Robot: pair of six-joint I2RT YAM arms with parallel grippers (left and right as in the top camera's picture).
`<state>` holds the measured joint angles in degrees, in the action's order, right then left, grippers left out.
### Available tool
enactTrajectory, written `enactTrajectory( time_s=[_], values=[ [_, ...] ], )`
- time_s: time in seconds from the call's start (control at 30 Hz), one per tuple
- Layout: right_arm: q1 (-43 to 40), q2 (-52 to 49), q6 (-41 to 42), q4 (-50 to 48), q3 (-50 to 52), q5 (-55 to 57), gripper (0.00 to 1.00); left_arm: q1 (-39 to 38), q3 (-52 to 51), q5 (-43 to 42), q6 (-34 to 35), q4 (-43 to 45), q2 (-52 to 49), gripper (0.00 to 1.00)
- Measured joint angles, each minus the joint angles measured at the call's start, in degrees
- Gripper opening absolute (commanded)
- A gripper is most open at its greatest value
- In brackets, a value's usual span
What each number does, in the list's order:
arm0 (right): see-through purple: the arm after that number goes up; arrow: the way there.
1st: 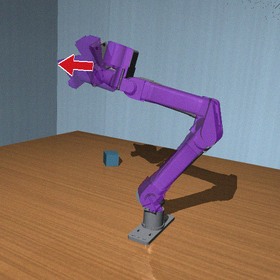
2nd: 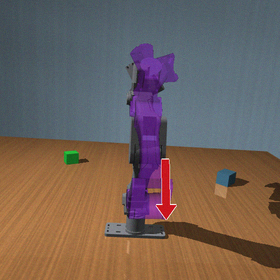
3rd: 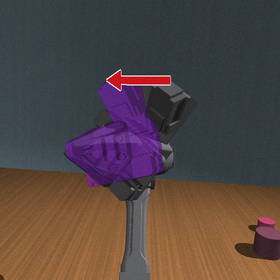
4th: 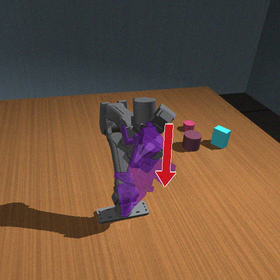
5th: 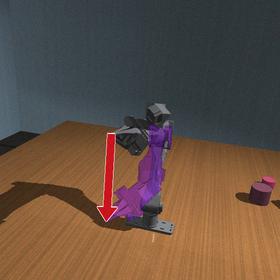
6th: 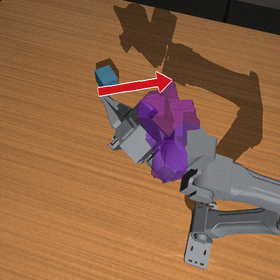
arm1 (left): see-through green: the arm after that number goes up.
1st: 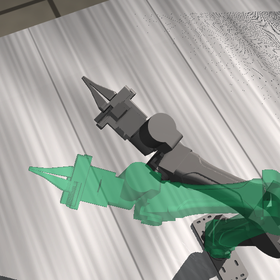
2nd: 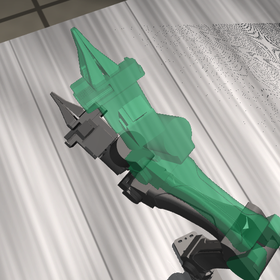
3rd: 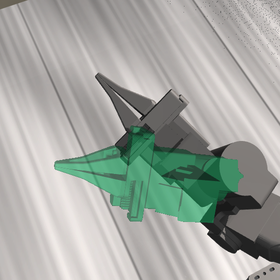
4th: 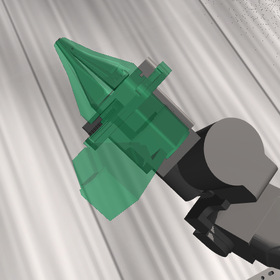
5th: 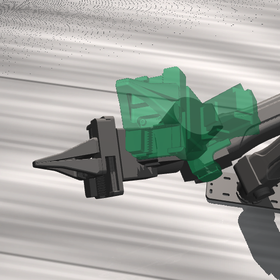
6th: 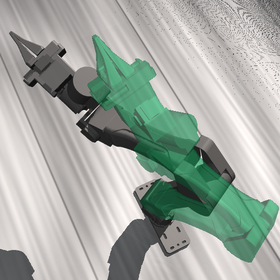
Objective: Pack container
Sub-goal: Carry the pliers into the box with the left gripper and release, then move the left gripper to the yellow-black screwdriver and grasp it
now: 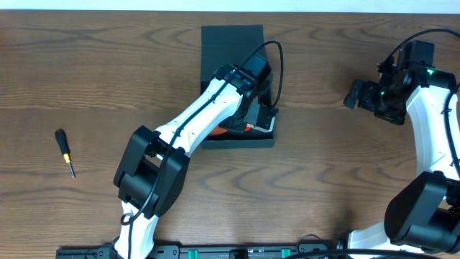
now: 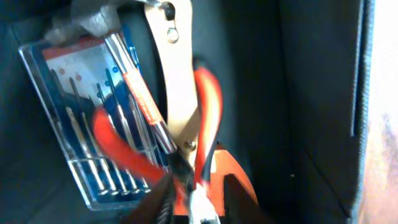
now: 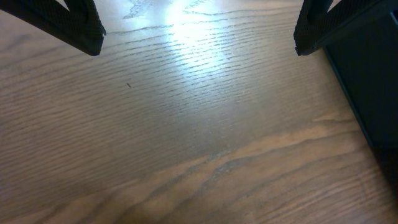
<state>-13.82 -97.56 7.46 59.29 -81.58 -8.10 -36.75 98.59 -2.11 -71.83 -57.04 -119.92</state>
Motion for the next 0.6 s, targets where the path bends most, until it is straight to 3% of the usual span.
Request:
enactTrajectory(
  time_s=[0.2,0.47,0.53,0.6],
  values=[
    [0.0,0.0,0.0,0.02,0.0,0.0,0.99,-0.04,0.0,1.14,1.97,-2.71,0.02,0.29],
    [0.0,0.0,0.0,0.0,0.0,0.0,0.99,2.05,0.31,11.13,21.62,-3.15,8.68,0.3],
    [0.0,0.0,0.0,0.0,0.0,0.0,0.99,5.07,1.07,12.22,27.21,-3.23,14.38,0.43],
    [0.0,0.0,0.0,0.0,0.0,0.0,0.99,9.97,2.32,13.07,32.61,-3.63,20.11,0.46]
  ],
)
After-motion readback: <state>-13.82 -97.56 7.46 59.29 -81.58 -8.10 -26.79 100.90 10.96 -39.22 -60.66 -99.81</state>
